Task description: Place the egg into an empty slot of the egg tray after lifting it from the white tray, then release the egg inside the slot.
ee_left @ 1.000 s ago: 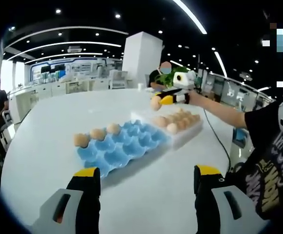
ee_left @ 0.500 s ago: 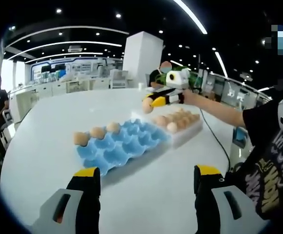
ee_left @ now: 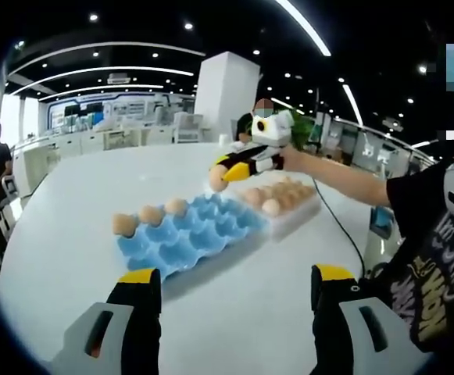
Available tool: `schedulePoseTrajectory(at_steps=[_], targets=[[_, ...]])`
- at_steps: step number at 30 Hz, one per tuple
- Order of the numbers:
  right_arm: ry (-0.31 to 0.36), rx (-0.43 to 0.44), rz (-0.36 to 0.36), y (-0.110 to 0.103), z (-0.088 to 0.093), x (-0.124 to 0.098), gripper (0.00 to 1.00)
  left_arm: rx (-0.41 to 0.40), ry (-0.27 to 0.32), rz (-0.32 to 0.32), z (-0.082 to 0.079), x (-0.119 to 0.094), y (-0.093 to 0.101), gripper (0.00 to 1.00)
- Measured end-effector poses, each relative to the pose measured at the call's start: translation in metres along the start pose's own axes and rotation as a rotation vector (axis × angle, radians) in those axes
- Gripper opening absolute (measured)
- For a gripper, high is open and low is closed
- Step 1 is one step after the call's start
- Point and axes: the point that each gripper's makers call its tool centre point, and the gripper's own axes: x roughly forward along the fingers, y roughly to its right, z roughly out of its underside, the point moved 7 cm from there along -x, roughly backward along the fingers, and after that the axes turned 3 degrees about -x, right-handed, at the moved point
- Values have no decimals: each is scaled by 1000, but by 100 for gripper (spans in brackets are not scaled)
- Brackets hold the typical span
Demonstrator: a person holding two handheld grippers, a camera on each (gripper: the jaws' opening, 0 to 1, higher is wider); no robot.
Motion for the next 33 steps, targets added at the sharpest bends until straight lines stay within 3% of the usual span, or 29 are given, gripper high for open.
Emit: schedulePoseTrajectory(at_steps=[12, 20, 33], targets=[[-45, 3, -8, 15, 3, 23, 28, -6, -2, -2, 0, 0, -1, 80], [-92, -6, -10, 6, 9, 39, 28, -19, -6, -4, 5, 0, -3, 80], [-174, -20, 43, 10, 29, 42, 28, -25, -5, -2, 7, -1, -5, 80]])
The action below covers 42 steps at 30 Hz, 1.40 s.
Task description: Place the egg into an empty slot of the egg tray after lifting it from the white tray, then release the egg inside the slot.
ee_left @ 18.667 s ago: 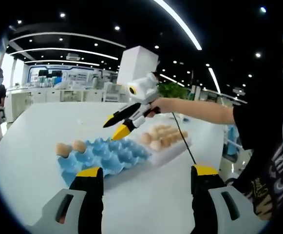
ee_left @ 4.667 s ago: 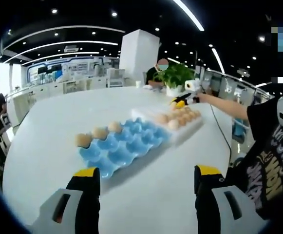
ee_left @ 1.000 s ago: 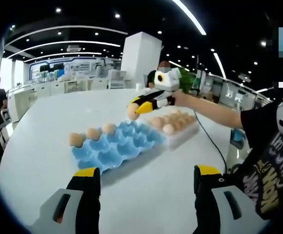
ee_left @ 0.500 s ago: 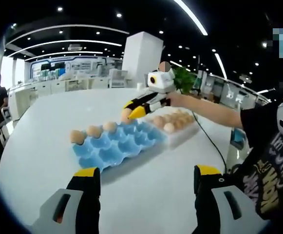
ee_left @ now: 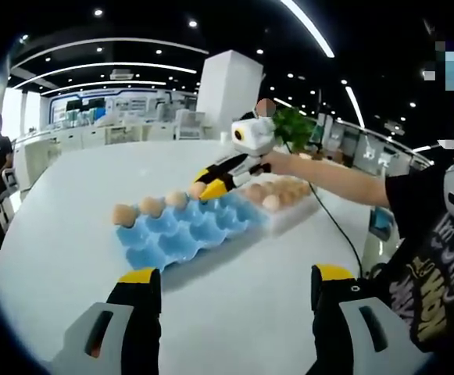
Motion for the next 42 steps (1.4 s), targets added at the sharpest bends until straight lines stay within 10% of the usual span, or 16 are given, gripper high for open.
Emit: schedulePoseTrajectory(at_steps=[13, 42], targets=[[53, -31, 11, 4, -17, -7, 36, -4, -5, 3, 2, 3, 1, 80], [194, 46, 173, 13, 12, -128, 38, -34, -15, 45, 8, 20, 2, 80]])
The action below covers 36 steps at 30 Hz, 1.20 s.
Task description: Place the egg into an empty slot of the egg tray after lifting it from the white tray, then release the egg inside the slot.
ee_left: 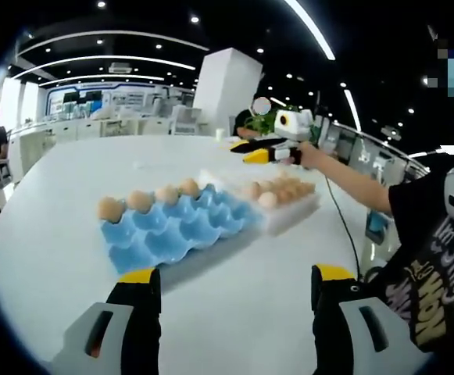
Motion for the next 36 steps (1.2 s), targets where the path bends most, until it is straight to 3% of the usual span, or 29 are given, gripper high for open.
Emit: schedulePoseTrajectory(at_steps=[12, 36], targets=[[16, 27, 67, 12, 11, -38, 38, 7, 14, 45, -5, 11, 9, 80], [-21, 120, 263, 44, 67, -127, 38, 2, 31, 107, -5, 27, 21, 80]])
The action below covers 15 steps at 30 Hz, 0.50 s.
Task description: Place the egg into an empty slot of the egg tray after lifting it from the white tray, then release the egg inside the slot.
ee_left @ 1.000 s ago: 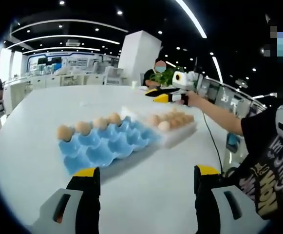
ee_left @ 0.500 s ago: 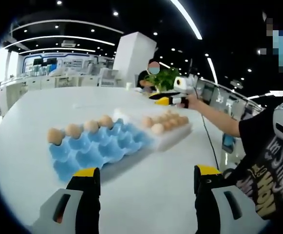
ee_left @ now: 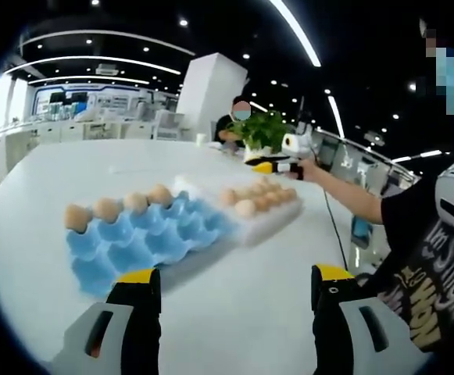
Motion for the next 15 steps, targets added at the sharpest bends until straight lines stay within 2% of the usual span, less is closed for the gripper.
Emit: schedulePoseTrajectory(at_steps=[7, 15], targets=[[-15, 18, 19, 23, 19, -18, 37, -2, -1, 10, 2, 2, 2, 80], [-55, 39, 17, 39, 38, -34, 36, -9, -1, 16, 5, 3, 3, 80]])
